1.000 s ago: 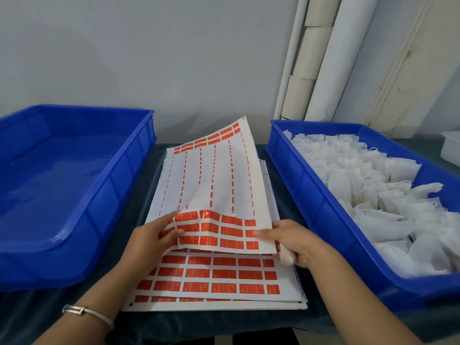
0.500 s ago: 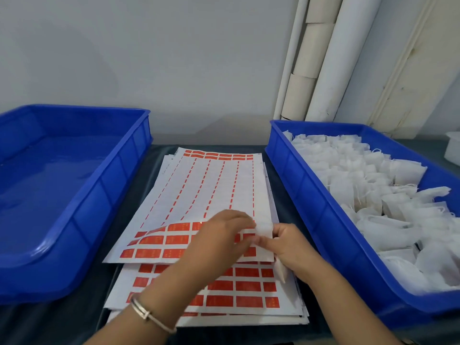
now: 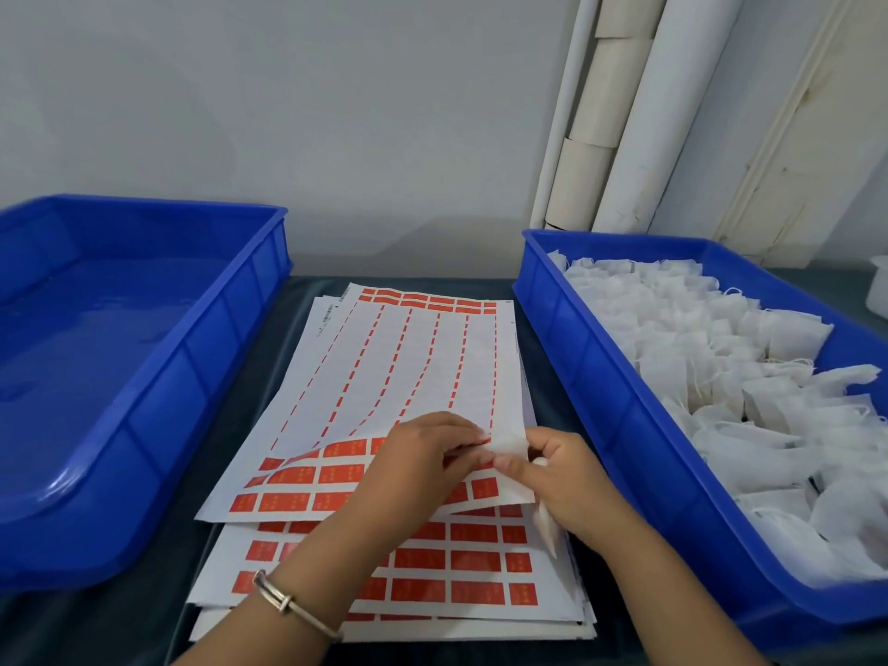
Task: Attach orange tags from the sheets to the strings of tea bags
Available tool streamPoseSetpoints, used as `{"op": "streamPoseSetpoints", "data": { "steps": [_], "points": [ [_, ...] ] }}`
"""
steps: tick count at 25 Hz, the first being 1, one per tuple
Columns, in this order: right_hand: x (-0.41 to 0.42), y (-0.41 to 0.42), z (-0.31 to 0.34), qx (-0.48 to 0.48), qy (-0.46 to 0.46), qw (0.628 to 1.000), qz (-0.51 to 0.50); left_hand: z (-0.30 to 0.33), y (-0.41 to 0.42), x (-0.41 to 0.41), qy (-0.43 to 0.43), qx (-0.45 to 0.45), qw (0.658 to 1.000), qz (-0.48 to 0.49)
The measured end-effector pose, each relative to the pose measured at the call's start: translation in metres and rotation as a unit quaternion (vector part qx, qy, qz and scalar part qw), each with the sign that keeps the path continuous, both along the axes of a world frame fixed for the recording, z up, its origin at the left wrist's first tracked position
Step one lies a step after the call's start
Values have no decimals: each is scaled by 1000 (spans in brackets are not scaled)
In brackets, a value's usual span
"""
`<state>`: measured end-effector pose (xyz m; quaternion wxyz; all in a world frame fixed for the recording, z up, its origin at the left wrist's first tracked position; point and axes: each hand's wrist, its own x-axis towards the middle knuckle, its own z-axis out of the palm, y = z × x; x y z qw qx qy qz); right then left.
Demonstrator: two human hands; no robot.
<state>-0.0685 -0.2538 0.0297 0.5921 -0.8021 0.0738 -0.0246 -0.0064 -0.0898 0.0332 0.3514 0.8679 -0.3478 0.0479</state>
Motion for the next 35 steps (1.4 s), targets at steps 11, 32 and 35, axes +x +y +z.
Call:
{"op": "streamPoseSetpoints", "data": {
  "steps": [11, 32, 35],
  "points": [
    [0, 17, 0, -108, -43, 992, -49, 5, 5, 1, -1, 9, 1000, -9],
    [-9, 10, -8, 64, 25, 995, -72, 2, -7, 6, 97, -75, 981, 148],
    [-9, 5, -9, 64, 60, 993, -80, 1, -3, 12, 191, -165, 942, 220]
  ]
}}
